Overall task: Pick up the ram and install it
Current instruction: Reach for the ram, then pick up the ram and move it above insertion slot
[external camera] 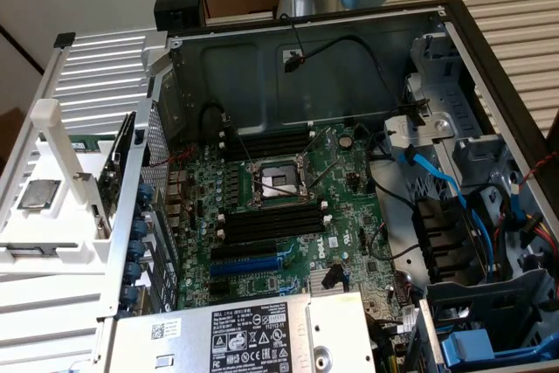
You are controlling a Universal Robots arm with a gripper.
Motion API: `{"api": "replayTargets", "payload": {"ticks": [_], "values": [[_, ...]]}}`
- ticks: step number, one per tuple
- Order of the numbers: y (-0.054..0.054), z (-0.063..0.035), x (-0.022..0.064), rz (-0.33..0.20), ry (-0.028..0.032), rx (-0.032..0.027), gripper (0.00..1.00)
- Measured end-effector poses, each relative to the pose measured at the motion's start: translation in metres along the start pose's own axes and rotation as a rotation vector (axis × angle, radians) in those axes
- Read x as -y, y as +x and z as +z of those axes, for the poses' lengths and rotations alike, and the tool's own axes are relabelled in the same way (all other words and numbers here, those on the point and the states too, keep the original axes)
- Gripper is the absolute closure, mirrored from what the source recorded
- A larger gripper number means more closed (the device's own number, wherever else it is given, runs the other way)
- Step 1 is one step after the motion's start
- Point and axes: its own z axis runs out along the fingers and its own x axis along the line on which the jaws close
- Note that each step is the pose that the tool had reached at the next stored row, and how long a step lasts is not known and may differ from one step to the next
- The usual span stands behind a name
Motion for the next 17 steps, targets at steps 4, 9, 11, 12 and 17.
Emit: {"api": "replayTargets", "payload": {"ticks": [4,9,11,12,17], "values": [[0.0015,0.0001,0.0014,0.0,-0.0005,-0.0021,0.9],[0.0015,0.0001,0.0016,0.0,-0.0047,-0.0025,0.9],[0.0015,0.0001,0.0015,0.0,-0.0048,-0.0026,0.9],[0.0015,0.0001,0.0015,0.0,-0.005,-0.0026,0.9],[0.0022,0.0001,0.0017,-0.001,-0.0055,-0.002,0.9]]}}
